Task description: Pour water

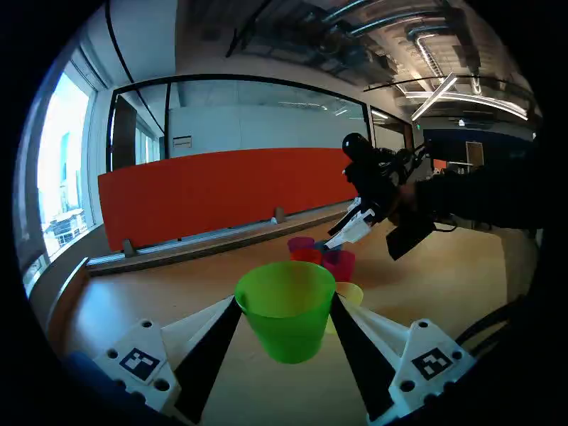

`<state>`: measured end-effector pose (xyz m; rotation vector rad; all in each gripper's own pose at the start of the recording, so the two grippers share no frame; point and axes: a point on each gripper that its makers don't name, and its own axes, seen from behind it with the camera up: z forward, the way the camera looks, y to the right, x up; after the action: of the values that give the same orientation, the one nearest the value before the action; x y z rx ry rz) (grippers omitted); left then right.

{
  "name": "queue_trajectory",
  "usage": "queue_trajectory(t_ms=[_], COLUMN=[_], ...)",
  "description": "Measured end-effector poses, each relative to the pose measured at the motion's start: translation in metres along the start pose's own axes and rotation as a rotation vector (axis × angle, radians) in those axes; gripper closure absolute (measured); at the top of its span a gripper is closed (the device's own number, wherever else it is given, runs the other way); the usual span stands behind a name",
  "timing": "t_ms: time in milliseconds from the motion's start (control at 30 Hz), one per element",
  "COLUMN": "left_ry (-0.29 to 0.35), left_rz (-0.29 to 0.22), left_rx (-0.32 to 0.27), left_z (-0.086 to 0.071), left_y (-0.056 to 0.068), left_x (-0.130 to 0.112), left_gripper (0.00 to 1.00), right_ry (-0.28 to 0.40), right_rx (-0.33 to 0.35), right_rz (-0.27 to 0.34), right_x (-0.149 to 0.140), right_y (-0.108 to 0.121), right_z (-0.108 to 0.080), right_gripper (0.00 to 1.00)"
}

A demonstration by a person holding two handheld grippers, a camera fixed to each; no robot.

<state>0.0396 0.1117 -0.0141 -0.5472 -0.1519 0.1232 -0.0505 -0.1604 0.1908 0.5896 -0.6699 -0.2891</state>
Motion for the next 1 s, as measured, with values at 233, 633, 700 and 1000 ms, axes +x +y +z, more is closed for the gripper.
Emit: queue_trajectory(t_ms=[233,633,700,1000], left_ry=[0.001,0.003,0.002,0.005], left_rz=[0.006,0.004,0.003,0.001], left_rx=[0.005,0.005,0.005,0.006], left_z=[-0.0014,-0.0038,-0.0039,-0.0054], left_y=[-0.0007,-0.0017,-0.0020,-0.0027], left_x=[0.0003,-0.0023,-0.0033,-0.0021], left_gripper=[0.12,0.13,0.13,0.13], right_ry=[-0.045,-0.138,-0.152,-0.199], right_rx=[0.007,0.020,0.022,0.028], right_rz=[-0.018,0.012,0.011,0.025], right_x=[-0.0032,-0.0088,-0.0094,-0.0091], right_y=[-0.0037,-0.0018,-0.0016,-0.0021], right_z=[0.0028,0.0038,0.0034,0.0023], right_gripper=[0.00,0.00,0.00,0.00])
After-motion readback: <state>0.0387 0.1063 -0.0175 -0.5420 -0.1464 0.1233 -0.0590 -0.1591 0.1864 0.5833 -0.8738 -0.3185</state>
